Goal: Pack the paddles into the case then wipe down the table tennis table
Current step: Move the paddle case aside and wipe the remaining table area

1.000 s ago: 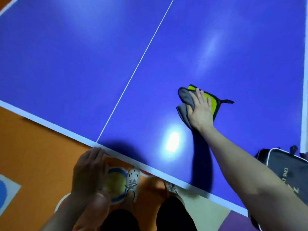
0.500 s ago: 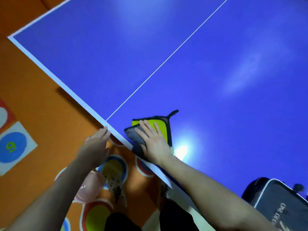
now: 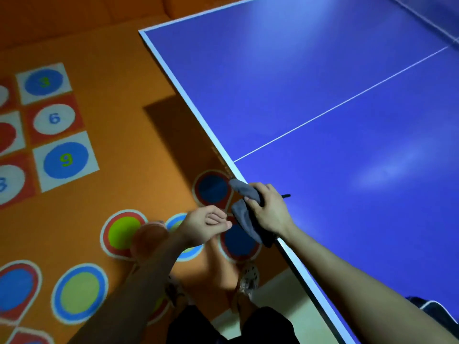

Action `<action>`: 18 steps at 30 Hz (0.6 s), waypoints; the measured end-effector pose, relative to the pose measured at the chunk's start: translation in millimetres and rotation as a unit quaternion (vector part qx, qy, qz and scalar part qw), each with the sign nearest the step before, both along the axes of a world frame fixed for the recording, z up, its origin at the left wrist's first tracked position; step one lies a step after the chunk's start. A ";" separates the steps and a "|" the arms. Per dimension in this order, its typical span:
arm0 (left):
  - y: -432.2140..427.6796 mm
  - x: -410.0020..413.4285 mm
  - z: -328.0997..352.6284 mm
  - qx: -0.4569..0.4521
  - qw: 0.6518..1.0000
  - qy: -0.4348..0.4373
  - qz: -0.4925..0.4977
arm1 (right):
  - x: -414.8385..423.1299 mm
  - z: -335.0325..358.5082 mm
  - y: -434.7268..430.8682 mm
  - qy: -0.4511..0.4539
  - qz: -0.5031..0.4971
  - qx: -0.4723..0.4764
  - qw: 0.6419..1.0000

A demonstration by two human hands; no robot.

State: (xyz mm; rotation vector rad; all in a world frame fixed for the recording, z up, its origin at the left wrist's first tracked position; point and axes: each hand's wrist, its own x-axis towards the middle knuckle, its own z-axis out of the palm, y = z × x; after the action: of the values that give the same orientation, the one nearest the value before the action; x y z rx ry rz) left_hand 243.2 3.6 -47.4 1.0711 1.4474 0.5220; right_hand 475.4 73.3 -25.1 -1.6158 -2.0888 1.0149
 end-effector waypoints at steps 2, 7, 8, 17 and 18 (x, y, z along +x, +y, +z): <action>-10.3 -18.7 9.7 0.005 0.997 -0.073 0.033 | -51.5 12.3 -6.9 0.057 -0.041 -0.023 0.997; -36.0 -101.6 32.3 0.099 0.979 -0.041 0.173 | -155.5 34.3 -27.9 0.094 -0.117 -0.107 0.983; -42.2 -122.3 36.1 0.118 0.979 -0.005 0.168 | -167.5 38.3 -32.0 0.061 -0.118 -0.114 0.985; -87.3 -259.5 82.8 0.251 0.914 0.308 -0.086 | -281.2 51.5 -64.1 -0.037 0.258 -0.056 0.964; -93.7 -269.6 89.9 0.252 0.912 0.312 -0.089 | -293.9 50.6 -68.5 -0.069 0.286 -0.078 0.952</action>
State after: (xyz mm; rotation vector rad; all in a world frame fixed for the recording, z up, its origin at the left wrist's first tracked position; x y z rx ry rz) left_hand -26.4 -90.0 42.6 1.8925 1.7816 0.4499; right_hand 181.5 4.8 25.5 -1.1841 -2.7196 1.2969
